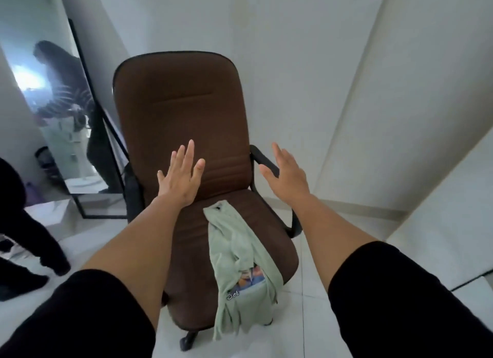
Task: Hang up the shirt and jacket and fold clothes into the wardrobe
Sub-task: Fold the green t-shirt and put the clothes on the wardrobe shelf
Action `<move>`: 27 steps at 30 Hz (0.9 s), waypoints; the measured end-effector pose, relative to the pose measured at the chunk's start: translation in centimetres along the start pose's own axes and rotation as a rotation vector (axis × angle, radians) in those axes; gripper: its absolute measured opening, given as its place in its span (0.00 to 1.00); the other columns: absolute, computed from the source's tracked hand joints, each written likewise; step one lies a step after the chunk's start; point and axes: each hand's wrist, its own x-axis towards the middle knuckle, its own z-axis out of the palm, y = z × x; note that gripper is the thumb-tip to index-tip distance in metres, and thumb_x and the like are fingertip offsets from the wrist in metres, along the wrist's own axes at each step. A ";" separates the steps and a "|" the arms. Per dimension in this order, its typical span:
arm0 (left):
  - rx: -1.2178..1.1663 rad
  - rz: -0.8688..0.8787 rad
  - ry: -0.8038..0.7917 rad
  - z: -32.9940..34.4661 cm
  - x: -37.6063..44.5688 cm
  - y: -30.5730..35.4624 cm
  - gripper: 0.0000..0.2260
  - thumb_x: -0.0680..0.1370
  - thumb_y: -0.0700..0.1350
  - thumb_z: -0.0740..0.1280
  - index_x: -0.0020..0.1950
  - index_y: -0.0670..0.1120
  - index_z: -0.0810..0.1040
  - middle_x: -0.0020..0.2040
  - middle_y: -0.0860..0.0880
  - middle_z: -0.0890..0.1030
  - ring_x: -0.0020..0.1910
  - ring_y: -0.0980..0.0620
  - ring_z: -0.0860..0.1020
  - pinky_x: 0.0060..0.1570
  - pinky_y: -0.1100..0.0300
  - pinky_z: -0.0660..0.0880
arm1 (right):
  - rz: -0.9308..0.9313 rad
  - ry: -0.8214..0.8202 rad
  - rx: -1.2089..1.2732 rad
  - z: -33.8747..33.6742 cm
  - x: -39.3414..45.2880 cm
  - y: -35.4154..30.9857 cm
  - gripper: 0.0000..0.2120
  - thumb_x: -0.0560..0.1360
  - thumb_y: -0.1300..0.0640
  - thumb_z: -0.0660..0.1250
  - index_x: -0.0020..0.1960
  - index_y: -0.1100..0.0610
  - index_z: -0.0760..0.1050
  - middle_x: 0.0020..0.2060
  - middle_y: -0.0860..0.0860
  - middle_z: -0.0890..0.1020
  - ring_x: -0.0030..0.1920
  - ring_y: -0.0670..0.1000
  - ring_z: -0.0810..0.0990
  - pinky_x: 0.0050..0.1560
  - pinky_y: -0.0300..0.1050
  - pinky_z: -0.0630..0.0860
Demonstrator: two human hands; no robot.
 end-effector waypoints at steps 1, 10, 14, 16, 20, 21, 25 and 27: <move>-0.007 -0.027 -0.008 0.3 0.1 -1.2 0.26 0.80 0.62 0.41 0.76 0.58 0.39 0.78 0.52 0.44 0.77 0.51 0.42 0.71 0.37 0.46 | -0.014 -0.020 0.005 1.2 0.6 -0.5 0.32 0.78 0.38 0.54 0.77 0.46 0.47 0.76 0.53 0.58 0.76 0.53 0.54 0.72 0.59 0.58; -0.043 -0.216 -0.146 7.7 2.6 -8.2 0.26 0.80 0.62 0.43 0.76 0.60 0.41 0.78 0.52 0.46 0.77 0.51 0.43 0.71 0.37 0.46 | -0.039 -0.253 -0.029 12.4 6.2 1.0 0.30 0.79 0.39 0.52 0.76 0.43 0.45 0.75 0.52 0.61 0.74 0.54 0.59 0.69 0.62 0.63; -0.035 -0.299 -0.223 13.1 5.5 -10.6 0.25 0.80 0.61 0.43 0.76 0.60 0.41 0.78 0.51 0.49 0.77 0.50 0.45 0.72 0.38 0.48 | -0.020 -0.381 -0.056 18.4 9.4 3.9 0.28 0.81 0.43 0.51 0.77 0.44 0.46 0.76 0.54 0.57 0.76 0.54 0.54 0.71 0.61 0.59; -0.031 -0.349 -0.282 16.1 7.2 -11.7 0.25 0.80 0.60 0.44 0.76 0.60 0.41 0.78 0.51 0.49 0.77 0.51 0.45 0.72 0.37 0.49 | -0.010 -0.454 -0.061 21.5 10.9 5.6 0.27 0.81 0.44 0.51 0.77 0.45 0.46 0.76 0.53 0.56 0.76 0.53 0.53 0.71 0.61 0.58; -0.050 -0.406 -0.391 21.9 10.2 -13.4 0.25 0.81 0.59 0.45 0.76 0.60 0.42 0.78 0.51 0.50 0.77 0.50 0.46 0.70 0.36 0.49 | 0.039 -0.595 -0.057 27.5 13.4 8.5 0.27 0.81 0.46 0.52 0.77 0.44 0.47 0.76 0.53 0.56 0.76 0.53 0.52 0.72 0.61 0.56; -0.056 -0.408 -0.416 23.3 10.9 -13.8 0.25 0.81 0.59 0.45 0.76 0.59 0.41 0.78 0.52 0.51 0.77 0.49 0.46 0.70 0.36 0.49 | 0.046 -0.615 -0.060 28.9 13.9 9.1 0.27 0.81 0.46 0.52 0.77 0.44 0.47 0.76 0.53 0.57 0.76 0.53 0.52 0.71 0.62 0.56; -0.039 -0.417 -0.499 28.6 14.0 -15.3 0.24 0.81 0.58 0.45 0.76 0.60 0.41 0.77 0.52 0.54 0.77 0.48 0.48 0.69 0.37 0.52 | 0.054 -0.713 -0.065 34.0 15.6 11.5 0.27 0.81 0.46 0.53 0.77 0.45 0.48 0.75 0.53 0.59 0.75 0.53 0.56 0.70 0.62 0.58; -0.047 -0.416 -0.525 30.8 15.2 -16.0 0.24 0.81 0.59 0.46 0.76 0.61 0.42 0.76 0.50 0.58 0.76 0.47 0.52 0.69 0.38 0.56 | 0.068 -0.769 -0.072 35.9 16.2 12.4 0.26 0.81 0.46 0.52 0.77 0.43 0.48 0.75 0.52 0.58 0.75 0.52 0.55 0.71 0.61 0.57</move>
